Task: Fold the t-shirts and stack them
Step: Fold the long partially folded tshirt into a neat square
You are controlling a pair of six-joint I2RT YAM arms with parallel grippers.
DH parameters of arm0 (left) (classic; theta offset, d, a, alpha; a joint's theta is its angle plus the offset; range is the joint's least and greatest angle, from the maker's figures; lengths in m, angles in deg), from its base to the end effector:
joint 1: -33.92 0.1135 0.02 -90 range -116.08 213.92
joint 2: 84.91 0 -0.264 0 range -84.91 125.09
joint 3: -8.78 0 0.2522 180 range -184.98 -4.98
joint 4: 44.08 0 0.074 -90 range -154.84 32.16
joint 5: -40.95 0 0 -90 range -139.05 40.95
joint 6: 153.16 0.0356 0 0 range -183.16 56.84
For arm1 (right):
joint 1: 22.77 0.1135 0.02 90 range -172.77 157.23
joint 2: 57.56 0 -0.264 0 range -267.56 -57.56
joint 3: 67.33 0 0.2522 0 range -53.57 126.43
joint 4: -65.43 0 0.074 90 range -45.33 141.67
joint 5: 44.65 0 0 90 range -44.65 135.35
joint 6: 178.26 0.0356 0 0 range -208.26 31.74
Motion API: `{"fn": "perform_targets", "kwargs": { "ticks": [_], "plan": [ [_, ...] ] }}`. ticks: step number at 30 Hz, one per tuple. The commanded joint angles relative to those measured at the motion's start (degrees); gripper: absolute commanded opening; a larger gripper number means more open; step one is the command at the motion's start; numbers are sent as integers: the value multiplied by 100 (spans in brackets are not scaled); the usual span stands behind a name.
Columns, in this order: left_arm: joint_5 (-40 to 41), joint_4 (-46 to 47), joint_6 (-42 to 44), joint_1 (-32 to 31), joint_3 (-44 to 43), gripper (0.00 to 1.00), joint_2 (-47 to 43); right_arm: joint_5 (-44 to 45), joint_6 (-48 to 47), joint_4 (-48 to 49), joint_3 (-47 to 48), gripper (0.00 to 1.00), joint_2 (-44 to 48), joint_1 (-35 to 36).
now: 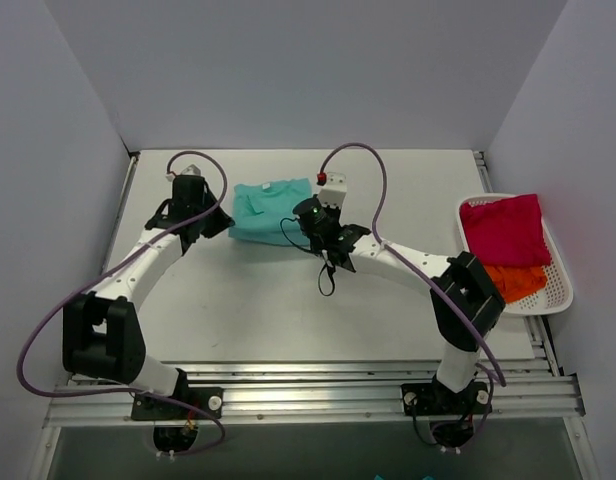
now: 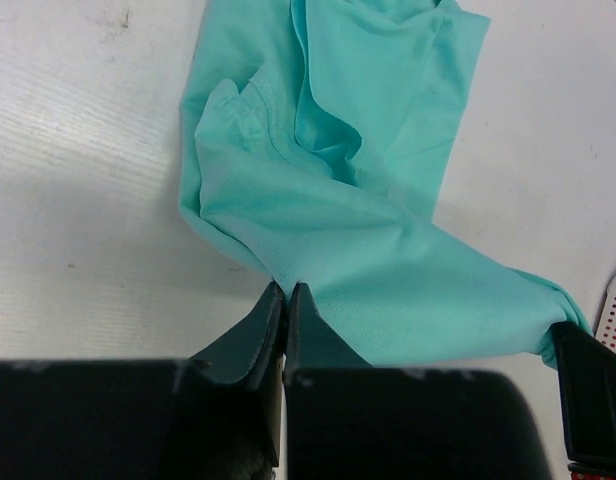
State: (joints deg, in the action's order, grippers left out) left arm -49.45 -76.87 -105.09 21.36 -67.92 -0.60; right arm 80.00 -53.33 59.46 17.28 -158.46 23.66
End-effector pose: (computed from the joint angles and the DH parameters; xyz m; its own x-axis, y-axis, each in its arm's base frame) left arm 0.3194 -0.0714 0.2718 -0.6194 -0.5466 -0.5635 -0.2571 0.8195 -0.5122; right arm 0.2956 0.2814 0.2629 -0.3477 0.3179 -0.8821 -0.0418 0.9346 0.3533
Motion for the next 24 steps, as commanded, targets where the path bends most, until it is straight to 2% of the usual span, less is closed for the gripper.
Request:
{"fn": "perform_targets", "kwargs": {
  "ticks": [1, 2, 6, 7, 8, 9, 10, 11, 12, 13, 14, 15, 16, 17, 18, 19, 20, 21, 22, 24],
  "plan": [
    [-248, 224, 142, 227, -543, 3, 312, 33, -286, -14, 482, 0, -184, -187],
    [-519, 363, 141, 297, -588, 3, 383, -37, -355, -6, 587, 0, -323, -257],
    [-794, 584, 133, 665, -1122, 5, 1059, -406, -505, 82, 1237, 0, -982, -643],
    [-873, 619, 124, 745, -1612, 6, 1583, -529, -532, 134, 1665, 0, -1184, -775],
    [-1091, 646, 133, 824, -1938, 11, 1910, -791, -575, 222, 1973, 0, -1734, -916],
    [-1154, 655, 133, 947, -2359, 16, 2723, -941, -593, 258, 2359, 2, -2114, -1230],
    [-1338, 750, 194, 1018, -3512, 26, 3261, -1152, -637, 319, 3347, 18, -2509, -1390],
    [-1609, 716, 229, 1071, -4298, 85, 3806, -1537, -829, 467, 3948, 49, -3418, -1548],
    [-1882, 499, 195, 1106, -5237, 94, 5056, -1506, -866, 338, 4685, 99, -3949, -1811],
    [-2128, 35, 29, 1211, -6238, 94, 5712, -1375, -805, -63, 6502, 100, -4433, -1909],
    [-2331, -291, -51, 1229, -8363, 94, 6311, -1365, -743, -781, 7330, 100, -5256, -2006],
    [-2498, -704, -78, 1229, -9489, 94, 7404, -1513, -699, -979, 7851, 100, -5464, -2094],
    [-2534, -1265, -87, 1229, -10457, 94, 7833, -1532, -708, -929, 7996, 100, -5466, -2138],
    [-2596, -1375, -96, 1308, -11502, 94, 8072, -1471, -751, -276, 7240, 100, -4988, -2139],
    [-2657, -1341, -113, 1439, -11513, 94, 8101, -1401, -847, 253, 6476, 100, -4565, -2130],
    [-2727, -1019, -105, 1519, -11200, 94, 7883, -1383, -874, 1493, 5624, 100, -4143, -2121],
    [-2719, -728, -78, 1545, -10614, 94, 7559, -1391, -866, 2054, 4188, 100, -3374, -2121],
    [-2676, 354, -87, 1581, -8807, 94, 6634, -1452, -849, 2425, 3695, 100, -3079, -2121],
    [-2588, 1034, -122, 1616, -7831, 94, 6146, -1505, -848, 2768, 3377, 100, -2867, -2104],
    [-2352, 1707, 52, 1669, -6248, 94, 5224, -1488, -909, 2623, 3076, 100, -2479, -2060]
  ]
}}
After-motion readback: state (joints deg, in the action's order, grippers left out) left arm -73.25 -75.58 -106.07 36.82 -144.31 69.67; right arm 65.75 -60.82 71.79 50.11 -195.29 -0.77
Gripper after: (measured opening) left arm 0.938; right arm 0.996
